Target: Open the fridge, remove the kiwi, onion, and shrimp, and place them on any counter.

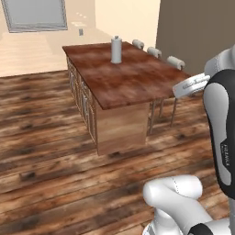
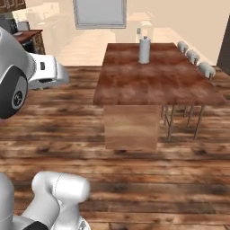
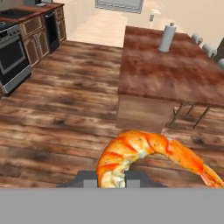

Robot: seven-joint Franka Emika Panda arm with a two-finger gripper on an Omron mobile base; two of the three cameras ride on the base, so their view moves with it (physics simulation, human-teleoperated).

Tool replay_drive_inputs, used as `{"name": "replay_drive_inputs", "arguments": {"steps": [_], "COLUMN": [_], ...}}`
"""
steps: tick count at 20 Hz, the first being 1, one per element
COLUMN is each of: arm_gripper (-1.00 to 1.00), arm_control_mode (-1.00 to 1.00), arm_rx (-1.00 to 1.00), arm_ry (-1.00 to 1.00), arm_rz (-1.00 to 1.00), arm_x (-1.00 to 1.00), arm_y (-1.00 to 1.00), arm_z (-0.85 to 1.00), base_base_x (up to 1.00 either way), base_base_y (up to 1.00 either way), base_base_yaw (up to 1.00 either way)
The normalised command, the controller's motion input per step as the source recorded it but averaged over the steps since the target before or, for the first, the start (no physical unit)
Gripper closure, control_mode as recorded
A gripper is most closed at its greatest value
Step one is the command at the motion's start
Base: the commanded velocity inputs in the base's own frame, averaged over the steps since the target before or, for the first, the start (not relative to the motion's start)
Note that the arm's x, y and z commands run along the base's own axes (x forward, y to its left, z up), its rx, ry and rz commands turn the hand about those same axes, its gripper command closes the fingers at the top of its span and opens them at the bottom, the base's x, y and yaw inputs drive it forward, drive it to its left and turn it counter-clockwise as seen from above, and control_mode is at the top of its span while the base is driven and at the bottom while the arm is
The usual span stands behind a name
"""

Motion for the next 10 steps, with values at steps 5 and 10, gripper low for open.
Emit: {"name": "replay_drive_inputs", "arguments": {"steps": [5,10], "arm_gripper": [1.00,1.00], "arm_control_mode": [1.00,1.00], "arm_rx": [0.00,0.00], "arm_ry": [0.00,0.00], "arm_rz": [0.00,0.00], "arm_x": [0.00,0.00], "arm_y": [0.00,0.00], "arm_z": [0.00,0.00], "base_base_x": [1.00,0.99], "base_base_y": [-0.07,-0.19], "base_base_yaw": [-0.09,-0.05]}}
